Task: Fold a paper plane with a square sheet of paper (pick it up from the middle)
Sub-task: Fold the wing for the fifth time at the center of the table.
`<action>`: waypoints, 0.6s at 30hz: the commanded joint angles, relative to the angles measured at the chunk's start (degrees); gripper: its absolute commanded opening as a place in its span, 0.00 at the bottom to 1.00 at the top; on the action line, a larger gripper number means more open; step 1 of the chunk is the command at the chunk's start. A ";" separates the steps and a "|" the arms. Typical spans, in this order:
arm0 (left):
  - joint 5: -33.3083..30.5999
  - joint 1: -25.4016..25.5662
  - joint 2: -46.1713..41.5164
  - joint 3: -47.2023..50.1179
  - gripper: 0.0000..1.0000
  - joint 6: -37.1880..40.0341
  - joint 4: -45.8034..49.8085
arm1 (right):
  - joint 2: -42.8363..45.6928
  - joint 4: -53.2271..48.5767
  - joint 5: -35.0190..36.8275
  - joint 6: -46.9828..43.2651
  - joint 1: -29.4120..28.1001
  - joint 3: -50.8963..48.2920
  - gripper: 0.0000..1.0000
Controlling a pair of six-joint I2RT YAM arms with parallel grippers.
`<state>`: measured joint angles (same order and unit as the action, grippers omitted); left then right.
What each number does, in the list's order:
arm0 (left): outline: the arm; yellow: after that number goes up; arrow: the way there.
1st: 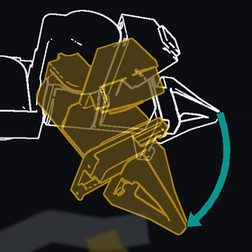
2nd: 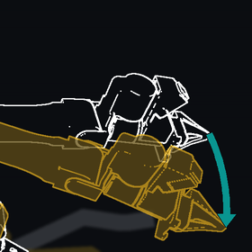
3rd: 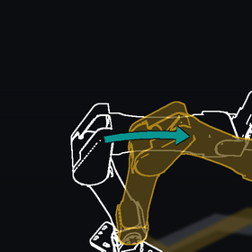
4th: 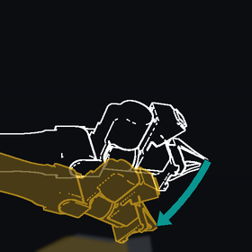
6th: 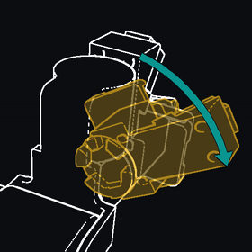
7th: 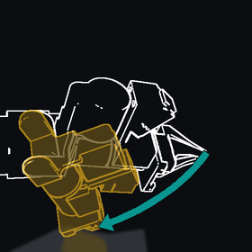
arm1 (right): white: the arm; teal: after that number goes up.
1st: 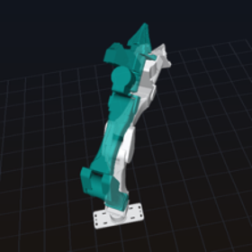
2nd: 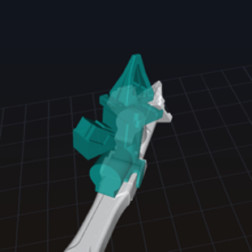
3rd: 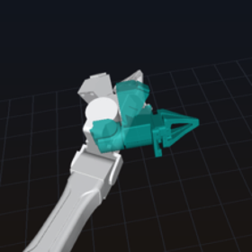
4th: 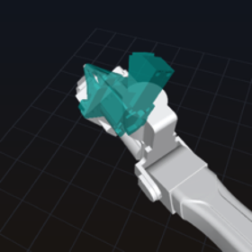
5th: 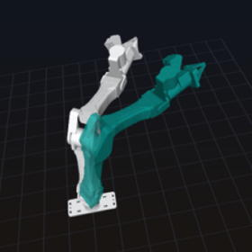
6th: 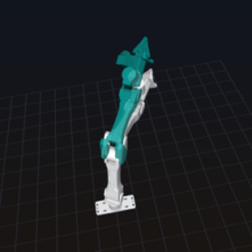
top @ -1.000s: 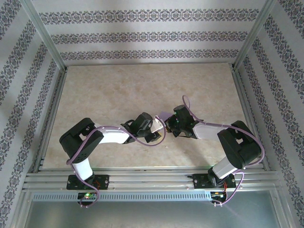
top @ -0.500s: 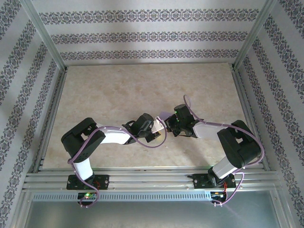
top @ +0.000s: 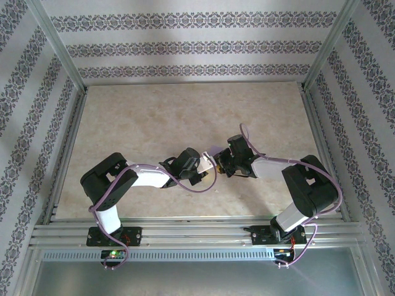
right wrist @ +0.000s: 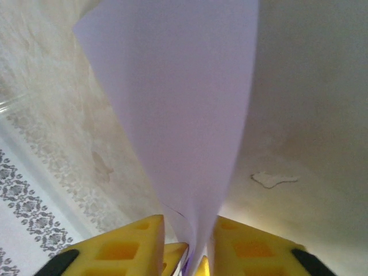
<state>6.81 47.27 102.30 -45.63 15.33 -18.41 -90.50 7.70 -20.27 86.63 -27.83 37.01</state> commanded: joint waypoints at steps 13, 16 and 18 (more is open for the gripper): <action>4.66 -0.41 1.65 1.30 0.18 -11.11 -2.13 | 5.30 -6.11 2.90 -7.13 2.50 0.77 0.50; 5.30 -0.80 1.76 1.68 0.18 -12.64 -2.50 | 6.66 -7.62 4.20 -9.38 3.10 0.70 0.53; 5.32 -1.10 1.68 1.75 0.18 -13.67 -2.50 | 7.65 -7.96 4.84 -11.56 3.64 0.44 0.53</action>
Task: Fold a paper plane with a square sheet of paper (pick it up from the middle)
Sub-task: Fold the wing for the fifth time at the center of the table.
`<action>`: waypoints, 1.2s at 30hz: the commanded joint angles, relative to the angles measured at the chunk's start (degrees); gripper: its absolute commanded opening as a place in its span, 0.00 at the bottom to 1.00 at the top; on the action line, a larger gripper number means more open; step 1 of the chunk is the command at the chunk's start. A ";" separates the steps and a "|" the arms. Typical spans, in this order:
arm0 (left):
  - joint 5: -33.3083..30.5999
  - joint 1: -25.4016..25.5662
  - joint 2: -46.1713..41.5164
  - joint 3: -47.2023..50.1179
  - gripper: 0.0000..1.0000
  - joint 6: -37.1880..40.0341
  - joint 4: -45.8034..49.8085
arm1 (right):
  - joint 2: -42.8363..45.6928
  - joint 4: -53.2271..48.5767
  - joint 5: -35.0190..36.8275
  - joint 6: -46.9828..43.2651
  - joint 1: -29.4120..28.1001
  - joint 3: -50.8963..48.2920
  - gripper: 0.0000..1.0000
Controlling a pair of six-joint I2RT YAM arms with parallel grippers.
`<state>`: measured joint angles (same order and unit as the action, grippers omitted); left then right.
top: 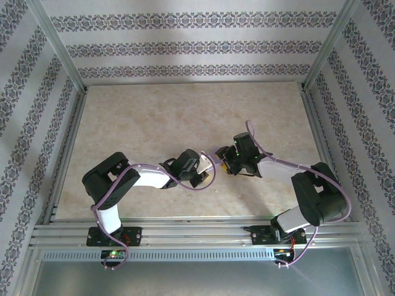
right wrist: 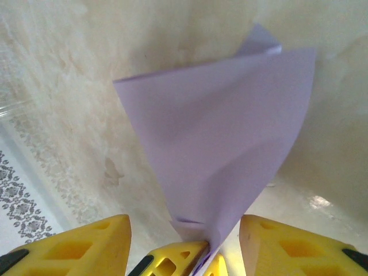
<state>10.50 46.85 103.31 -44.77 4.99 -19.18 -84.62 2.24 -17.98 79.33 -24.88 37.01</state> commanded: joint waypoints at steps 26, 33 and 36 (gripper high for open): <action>3.05 -8.18 1.22 0.24 0.16 -37.16 -3.06 | 3.96 4.58 0.65 -27.15 2.96 -1.91 0.52; 2.17 -8.53 1.10 1.44 0.15 -42.89 -3.03 | -2.42 9.46 -6.02 -31.42 1.25 2.01 0.43; 2.49 -8.75 1.19 1.87 0.16 -43.56 -3.35 | -5.58 10.68 -8.45 -32.68 -0.26 4.81 0.36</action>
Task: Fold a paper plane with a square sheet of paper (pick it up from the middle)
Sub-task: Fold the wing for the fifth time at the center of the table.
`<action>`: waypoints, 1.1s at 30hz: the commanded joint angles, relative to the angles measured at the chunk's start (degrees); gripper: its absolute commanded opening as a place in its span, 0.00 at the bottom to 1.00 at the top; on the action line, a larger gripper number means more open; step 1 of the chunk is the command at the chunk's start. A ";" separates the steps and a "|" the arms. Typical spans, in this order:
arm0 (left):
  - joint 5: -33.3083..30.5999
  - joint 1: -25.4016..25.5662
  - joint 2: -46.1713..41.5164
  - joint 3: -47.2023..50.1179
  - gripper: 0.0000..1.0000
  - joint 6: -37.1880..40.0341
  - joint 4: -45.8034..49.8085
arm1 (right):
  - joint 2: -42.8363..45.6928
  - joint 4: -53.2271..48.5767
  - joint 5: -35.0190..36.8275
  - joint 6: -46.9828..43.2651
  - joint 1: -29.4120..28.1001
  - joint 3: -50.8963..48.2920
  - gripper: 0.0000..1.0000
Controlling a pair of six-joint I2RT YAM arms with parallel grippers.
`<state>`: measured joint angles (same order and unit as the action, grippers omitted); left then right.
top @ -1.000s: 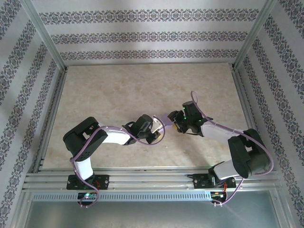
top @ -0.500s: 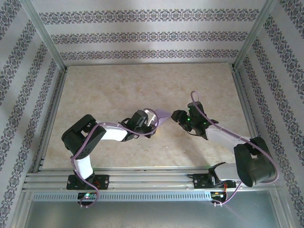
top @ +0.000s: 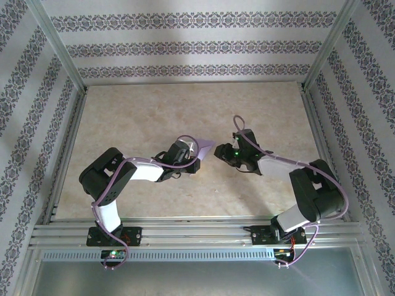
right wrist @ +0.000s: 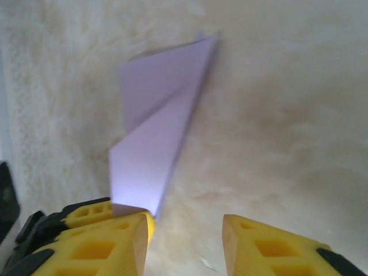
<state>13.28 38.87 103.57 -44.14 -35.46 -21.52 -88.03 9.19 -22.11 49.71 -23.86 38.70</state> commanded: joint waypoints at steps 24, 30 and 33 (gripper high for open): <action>3.09 -2.65 2.51 1.52 0.23 -5.38 0.51 | -19.62 13.16 -13.26 -0.87 -4.00 11.82 0.22; 3.75 -3.03 2.72 1.70 0.22 -5.89 0.16 | -19.82 13.30 -13.40 -0.83 -3.82 11.58 0.21; 4.42 -3.31 2.54 1.69 0.22 -6.09 0.07 | -19.73 13.18 -13.48 -0.90 -3.48 11.40 0.21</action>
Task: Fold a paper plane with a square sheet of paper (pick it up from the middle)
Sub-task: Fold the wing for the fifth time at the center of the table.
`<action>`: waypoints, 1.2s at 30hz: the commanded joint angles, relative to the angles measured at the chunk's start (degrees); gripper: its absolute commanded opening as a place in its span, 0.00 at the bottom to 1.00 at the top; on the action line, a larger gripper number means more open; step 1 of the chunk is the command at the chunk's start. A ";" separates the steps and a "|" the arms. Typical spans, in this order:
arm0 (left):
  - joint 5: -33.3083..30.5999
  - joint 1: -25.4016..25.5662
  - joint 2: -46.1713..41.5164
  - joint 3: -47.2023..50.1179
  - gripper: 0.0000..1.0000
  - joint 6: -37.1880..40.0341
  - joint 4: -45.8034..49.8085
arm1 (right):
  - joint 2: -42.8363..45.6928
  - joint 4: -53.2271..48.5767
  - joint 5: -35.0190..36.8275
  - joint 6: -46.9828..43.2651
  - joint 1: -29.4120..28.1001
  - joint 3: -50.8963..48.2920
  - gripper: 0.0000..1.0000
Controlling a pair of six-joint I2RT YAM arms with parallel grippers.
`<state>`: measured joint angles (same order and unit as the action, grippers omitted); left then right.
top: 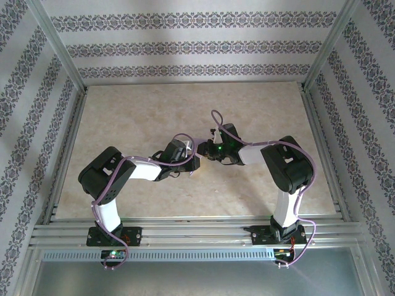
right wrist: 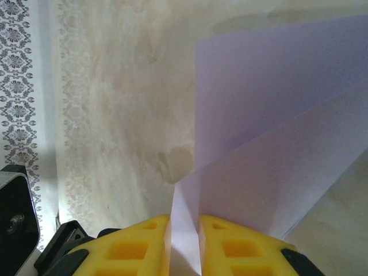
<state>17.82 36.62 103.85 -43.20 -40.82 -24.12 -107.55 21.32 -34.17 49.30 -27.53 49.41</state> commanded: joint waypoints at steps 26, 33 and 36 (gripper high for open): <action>3.51 -3.64 -0.59 0.16 0.15 -5.32 6.04 | 0.50 1.26 -2.18 -1.06 0.76 0.41 0.22; 4.13 -4.15 -0.43 1.19 0.14 -6.44 3.93 | 4.74 -1.31 2.60 -3.88 2.27 -2.41 0.26; 4.38 -4.28 0.01 1.30 0.14 -6.79 3.40 | 5.49 -6.58 6.99 -6.33 1.42 -1.65 0.31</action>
<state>21.47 33.26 102.94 -42.98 -46.39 -20.95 -103.77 19.29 -31.68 46.61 -25.61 47.83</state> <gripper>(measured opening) 0.140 0.304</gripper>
